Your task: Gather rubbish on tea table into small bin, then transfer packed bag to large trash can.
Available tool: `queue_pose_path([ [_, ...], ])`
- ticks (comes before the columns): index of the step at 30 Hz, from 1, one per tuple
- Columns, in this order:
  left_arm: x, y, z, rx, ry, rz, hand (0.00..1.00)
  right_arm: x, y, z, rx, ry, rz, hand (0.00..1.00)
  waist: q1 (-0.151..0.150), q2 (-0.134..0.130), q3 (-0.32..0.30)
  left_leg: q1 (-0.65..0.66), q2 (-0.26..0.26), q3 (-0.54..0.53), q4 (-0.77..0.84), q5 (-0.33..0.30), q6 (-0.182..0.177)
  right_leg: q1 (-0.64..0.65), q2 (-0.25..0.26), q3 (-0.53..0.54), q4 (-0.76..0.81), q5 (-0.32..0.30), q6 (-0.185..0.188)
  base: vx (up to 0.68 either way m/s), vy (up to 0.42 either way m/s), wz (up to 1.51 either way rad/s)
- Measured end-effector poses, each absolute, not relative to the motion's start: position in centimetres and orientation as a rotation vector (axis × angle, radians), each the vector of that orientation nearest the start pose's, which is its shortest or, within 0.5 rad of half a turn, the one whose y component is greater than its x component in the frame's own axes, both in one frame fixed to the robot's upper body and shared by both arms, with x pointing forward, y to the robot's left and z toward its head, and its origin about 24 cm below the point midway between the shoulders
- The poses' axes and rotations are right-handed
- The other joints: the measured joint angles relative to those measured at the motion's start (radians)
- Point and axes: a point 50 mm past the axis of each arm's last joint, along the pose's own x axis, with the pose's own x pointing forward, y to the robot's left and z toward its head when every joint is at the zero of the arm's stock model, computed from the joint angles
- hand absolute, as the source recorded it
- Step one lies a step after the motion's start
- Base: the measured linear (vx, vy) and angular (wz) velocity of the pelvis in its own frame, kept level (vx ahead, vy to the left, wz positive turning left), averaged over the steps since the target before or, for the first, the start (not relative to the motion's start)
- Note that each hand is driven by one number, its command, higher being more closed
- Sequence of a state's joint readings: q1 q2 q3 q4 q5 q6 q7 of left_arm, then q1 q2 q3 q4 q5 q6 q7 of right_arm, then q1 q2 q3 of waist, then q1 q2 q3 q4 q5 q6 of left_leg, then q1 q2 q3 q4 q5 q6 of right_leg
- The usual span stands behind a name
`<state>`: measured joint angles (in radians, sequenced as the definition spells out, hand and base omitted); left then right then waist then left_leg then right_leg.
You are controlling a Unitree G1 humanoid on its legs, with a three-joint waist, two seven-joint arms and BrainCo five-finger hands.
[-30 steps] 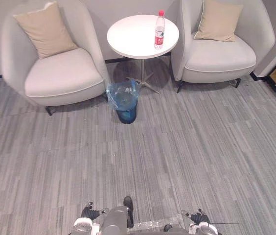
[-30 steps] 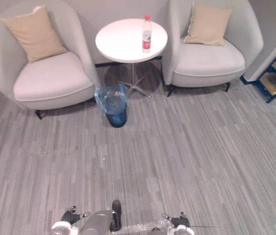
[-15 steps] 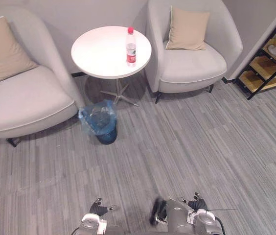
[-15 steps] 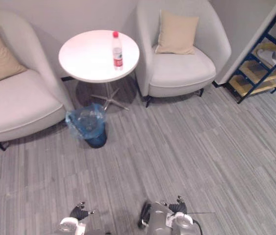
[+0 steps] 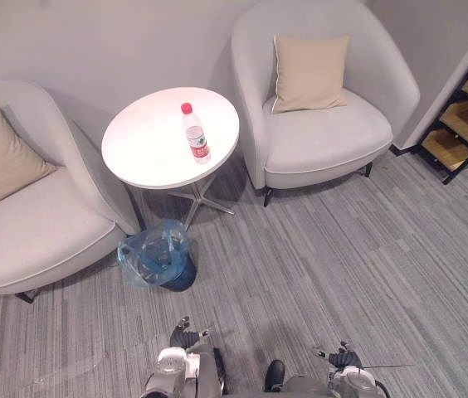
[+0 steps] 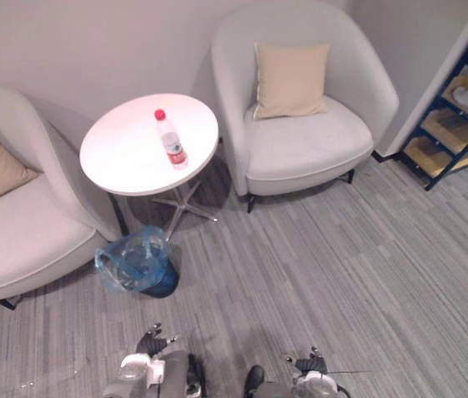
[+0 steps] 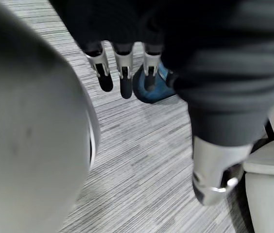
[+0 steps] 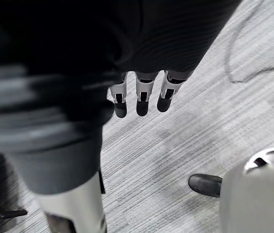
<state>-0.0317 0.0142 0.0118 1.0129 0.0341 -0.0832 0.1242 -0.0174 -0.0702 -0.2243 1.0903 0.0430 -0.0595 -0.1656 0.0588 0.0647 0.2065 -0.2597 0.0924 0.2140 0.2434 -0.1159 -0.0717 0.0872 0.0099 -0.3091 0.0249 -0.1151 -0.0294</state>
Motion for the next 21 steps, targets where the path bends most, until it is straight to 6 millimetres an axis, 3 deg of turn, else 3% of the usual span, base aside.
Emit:
queue_pose_path([
  [1,15.3,16.2,-14.3,0.1,0.897,0.111,0.0,12.4,-20.8,-15.3,0.012,1.012,-0.41,0.0,0.014,-0.006,-0.001,0.022,-0.016,-0.014,-0.046,0.102,0.02,0.009,-0.002,0.031,-0.001,-0.011,0.018,0.35,0.175,-0.5],
  [2,15.3,16.4,-14.3,0.102,0.898,0.116,0.0,12.3,-20.4,-15.4,0.02,1.022,-0.406,0.0,0.014,-0.015,-0.005,0.037,-0.031,-0.006,-0.052,0.109,0.051,0.017,-0.014,0.051,-0.001,-0.022,0.034,0.29,0.124,-0.43],
  [4,15.2,17.4,-14.3,0.12,0.902,0.131,0.0,12.0,-19.7,-15.7,0.038,1.039,-0.397,0.0,0.012,-0.064,-0.023,0.042,-0.055,0.026,-0.005,0.035,0.074,0.017,-0.06,0.066,0.043,-0.066,0.081,0.42,0.146,-0.23],
  [5,15.1,17.4,-14.4,0.123,0.906,0.131,0.0,11.9,-19.6,-15.7,0.04,1.041,-0.396,0.0,0.015,-0.067,-0.023,0.06,-0.054,0.037,0.02,-0.008,0.074,-0.001,-0.077,0.082,0.132,-0.098,0.109,0.46,0.187,-0.35],
  [7,14.7,17.5,-14.6,0.126,0.924,0.128,0.0,12.0,-19.9,-15.6,0.027,1.035,-0.389,0.0,0.016,-0.065,-0.034,0.129,-0.063,0.049,0.022,-0.068,0.08,-0.131,-0.134,0.102,0.498,-0.133,0.165,0.36,0.177,-0.35],
  [8,14.6,17.6,-14.6,0.129,0.928,0.127,0.0,12.0,-19.9,-15.6,0.02,1.032,-0.383,0.0,0.014,-0.068,-0.037,0.14,-0.068,0.048,0.021,-0.078,0.082,-0.166,-0.149,0.101,0.573,-0.131,0.176,0.36,0.142,0.07],
  [9,14.3,17.8,-14.8,0.151,0.946,0.108,0.0,11.8,-19.8,-15.5,0.012,1.024,-0.375,0.0,-0.001,-0.079,-0.041,0.186,-0.091,0.038,0.02,-0.102,0.088,-0.248,-0.204,0.092,0.787,-0.145,0.17,0.39,0.084,0.37],
  [10,14.2,17.7,-14.9,0.156,0.953,0.098,0.0,11.8,-19.9,-15.5,0.02,1.018,-0.387,0.0,-0.005,-0.085,-0.043,0.224,-0.1,0.025,0.018,-0.117,0.09,-0.277,-0.235,0.066,0.851,-0.162,0.154,0.42,0.054,0.5],
  [12,14.1,17.4,-14.9,0.136,0.957,0.1,0.0,11.9,-19.9,-15.4,0.021,1.013,-0.386,0.0,-0.009,-0.079,-0.045,0.287,-0.099,-0.006,-0.008,-0.12,0.091,-0.306,-0.258,0.017,0.841,-0.192,0.119,0.41,-0.019,0.54],
  [13,13.9,17.0,-15.0,0.125,0.961,0.097,0.0,12.1,-20.1,-15.3,0.02,1.002,-0.383,0.0,-0.013,-0.07,-0.046,0.32,-0.083,-0.038,-0.029,-0.12,0.091,-0.329,-0.243,-0.001,0.774,-0.204,0.097,0.48,-0.1,0.7],
  [15,13.9,16.8,-15.0,0.118,0.961,0.094,0.0,12.5,-20.3,-15.1,0.02,0.982,-0.381,0.0,-0.022,-0.056,-0.044,0.349,-0.053,-0.077,-0.054,-0.12,0.091,-0.37,-0.196,0.022,0.637,-0.196,0.096,0.4,-0.156,0.73],
  [16,13.7,16.8,-15.1,0.12,0.966,0.094,0.0,12.8,-20.2,-15.0,0.022,0.975,-0.373,0.0,-0.027,-0.055,-0.044,0.357,-0.038,-0.099,-0.059,-0.12,0.089,-0.391,-0.159,0.068,0.52,-0.153,0.095,0.4,-0.222,0.82],
  [18,13.4,17.3,-15.2,0.13,0.977,0.099,0.0,12.3,-20.1,-15.2,0.023,0.994,-0.371,0.0,-0.035,-0.083,-0.057,0.378,-0.045,-0.147,-0.056,-0.143,0.024,-0.379,-0.134,0.163,0.283,0.074,0.068,0.42,-0.259,0.78],
  [19,13.2,16.6,-15.4,0.114,0.995,0.093,0.0,12.8,-20.7,-15.0,0.009,0.981,-0.372,0.0,-0.035,-0.039,-0.055,0.396,-0.006,-0.174,-0.047,-0.164,-0.01,-0.368,-0.108,0.141,0.33,0.075,0.046,0.41,-0.245,0.55],
  [20,12.9,15.9,-15.6,0.088,1.006,0.09,0.0,12.5,-21.1,-15.0,-0.002,0.988,-0.377,0.0,-0.033,-0.013,-0.074,0.374,0.017,-0.18,-0.013,-0.157,-0.02,-0.351,-0.097,0.119,0.319,0.044,0.033,0.49,-0.293,0.45],
  [21,12.8,15.6,-15.6,0.073,1.007,0.095,0.0,12.4,-21.3,-15.1,0.001,0.993,-0.384,0.0,-0.036,-0.007,-0.072,0.354,0.026,-0.19,0.044,-0.157,-0.02,-0.332,-0.09,0.099,0.304,0.027,0.026,0.4,-0.221,0.52],
])
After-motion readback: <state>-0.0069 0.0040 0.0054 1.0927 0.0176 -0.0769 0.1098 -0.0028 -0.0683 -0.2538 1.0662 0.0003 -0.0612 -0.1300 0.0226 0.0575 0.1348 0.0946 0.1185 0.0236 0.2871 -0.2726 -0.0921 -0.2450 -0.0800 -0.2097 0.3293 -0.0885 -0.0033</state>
